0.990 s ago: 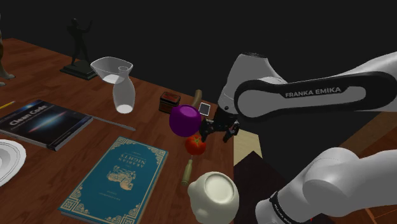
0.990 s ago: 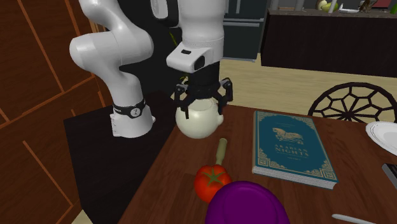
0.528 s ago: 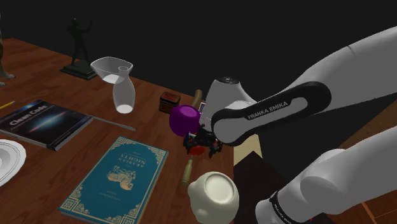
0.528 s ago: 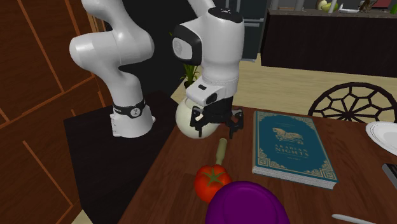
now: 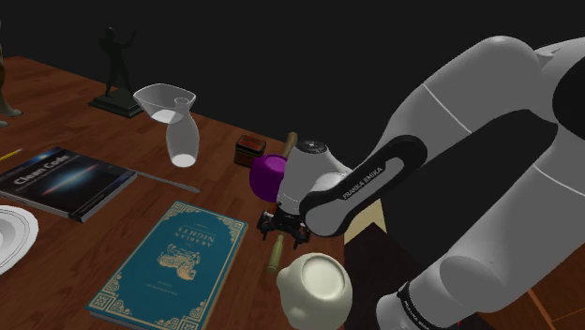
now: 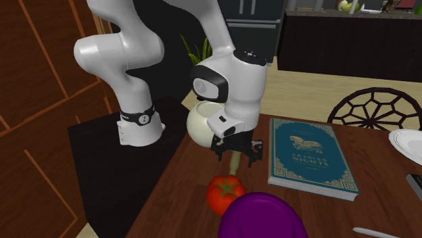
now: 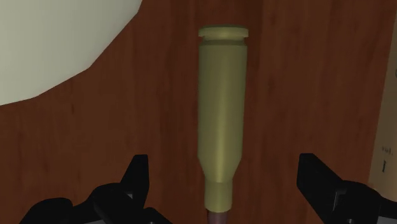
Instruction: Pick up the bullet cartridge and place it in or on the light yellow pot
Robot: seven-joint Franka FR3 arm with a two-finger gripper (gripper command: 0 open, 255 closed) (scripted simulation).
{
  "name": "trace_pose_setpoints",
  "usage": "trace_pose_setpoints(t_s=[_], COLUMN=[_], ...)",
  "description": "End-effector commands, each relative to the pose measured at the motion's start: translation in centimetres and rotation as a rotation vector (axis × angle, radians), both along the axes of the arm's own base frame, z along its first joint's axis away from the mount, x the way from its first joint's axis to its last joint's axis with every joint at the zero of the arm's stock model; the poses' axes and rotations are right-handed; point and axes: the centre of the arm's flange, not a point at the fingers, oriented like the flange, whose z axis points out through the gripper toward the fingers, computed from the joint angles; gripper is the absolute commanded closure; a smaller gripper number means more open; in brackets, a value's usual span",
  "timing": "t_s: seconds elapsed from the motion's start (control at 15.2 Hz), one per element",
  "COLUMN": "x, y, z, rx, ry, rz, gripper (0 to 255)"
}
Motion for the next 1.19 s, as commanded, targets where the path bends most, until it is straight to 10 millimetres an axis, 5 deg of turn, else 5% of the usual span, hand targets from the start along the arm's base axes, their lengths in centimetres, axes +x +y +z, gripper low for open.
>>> trace_pose_setpoints(t_s=[0.0,0.73,0.79,1.12], x=[-0.2,-0.2,-0.2,-0.3], y=[0.1,0.1,0.1,0.1], z=[-1.2,-2.5,-2.5,-2.5], rx=[0.001,0.001,0.001,0.001], ry=[-0.001,-0.001,-0.001,-0.001], rz=[-0.001,-0.001,-0.001,-0.001], gripper=[0,0,255,255])
